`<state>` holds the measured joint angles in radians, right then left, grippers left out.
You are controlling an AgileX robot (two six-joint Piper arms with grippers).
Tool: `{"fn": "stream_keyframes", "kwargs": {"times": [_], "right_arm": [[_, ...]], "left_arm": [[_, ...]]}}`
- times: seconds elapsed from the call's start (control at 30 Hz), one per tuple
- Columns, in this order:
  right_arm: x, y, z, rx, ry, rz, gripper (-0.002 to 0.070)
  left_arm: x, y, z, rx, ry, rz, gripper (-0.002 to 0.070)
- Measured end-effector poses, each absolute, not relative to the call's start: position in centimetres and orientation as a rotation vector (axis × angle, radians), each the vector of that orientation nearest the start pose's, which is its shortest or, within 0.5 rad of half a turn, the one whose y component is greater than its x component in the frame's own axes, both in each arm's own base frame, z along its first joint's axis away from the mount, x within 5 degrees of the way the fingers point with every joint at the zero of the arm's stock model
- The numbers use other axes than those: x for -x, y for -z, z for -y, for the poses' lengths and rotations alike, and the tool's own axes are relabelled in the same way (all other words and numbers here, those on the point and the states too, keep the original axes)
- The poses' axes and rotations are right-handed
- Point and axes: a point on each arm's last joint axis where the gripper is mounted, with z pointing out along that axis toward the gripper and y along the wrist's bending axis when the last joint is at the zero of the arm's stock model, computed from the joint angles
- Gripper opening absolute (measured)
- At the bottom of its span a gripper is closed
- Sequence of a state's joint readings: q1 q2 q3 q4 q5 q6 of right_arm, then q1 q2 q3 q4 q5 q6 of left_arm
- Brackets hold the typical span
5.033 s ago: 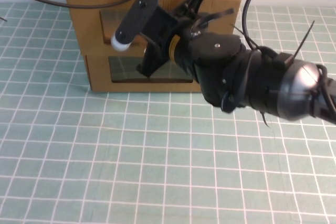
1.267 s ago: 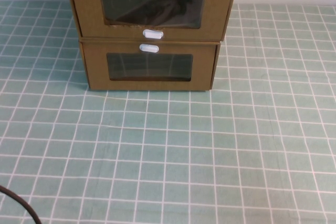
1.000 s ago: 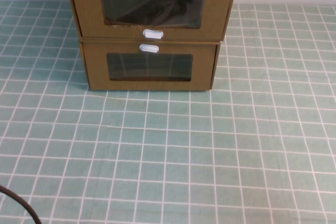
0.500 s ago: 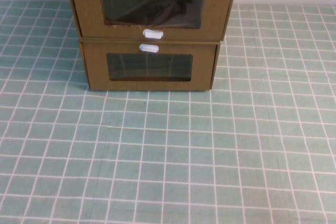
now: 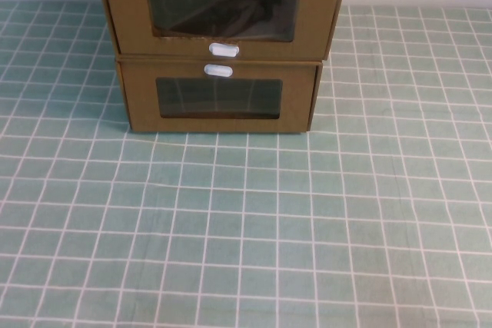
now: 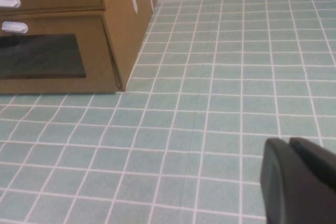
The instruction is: Close the shoe box
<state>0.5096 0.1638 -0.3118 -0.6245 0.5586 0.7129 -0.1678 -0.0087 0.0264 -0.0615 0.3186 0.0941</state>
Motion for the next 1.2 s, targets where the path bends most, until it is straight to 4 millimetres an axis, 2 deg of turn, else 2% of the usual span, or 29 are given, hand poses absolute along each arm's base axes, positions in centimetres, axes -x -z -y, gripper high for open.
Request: {"fn": "stream_keyframes", "kwargs": {"times": [0.1,1.2], "right_arm": [[-5.79,-26.67,0.01,0.085,-0.197,-1.797,-0.0014],[-5.79,-26.67,0.01,0.085,-0.197,-1.797,-0.0014]], "left_arm": [[-5.19,-17.21,1.06,-0.174,0.131,-1.858,-0.0005],[-5.18,-17.18,1.06,-0.145,0.152,-1.865,-0.0005]]}}
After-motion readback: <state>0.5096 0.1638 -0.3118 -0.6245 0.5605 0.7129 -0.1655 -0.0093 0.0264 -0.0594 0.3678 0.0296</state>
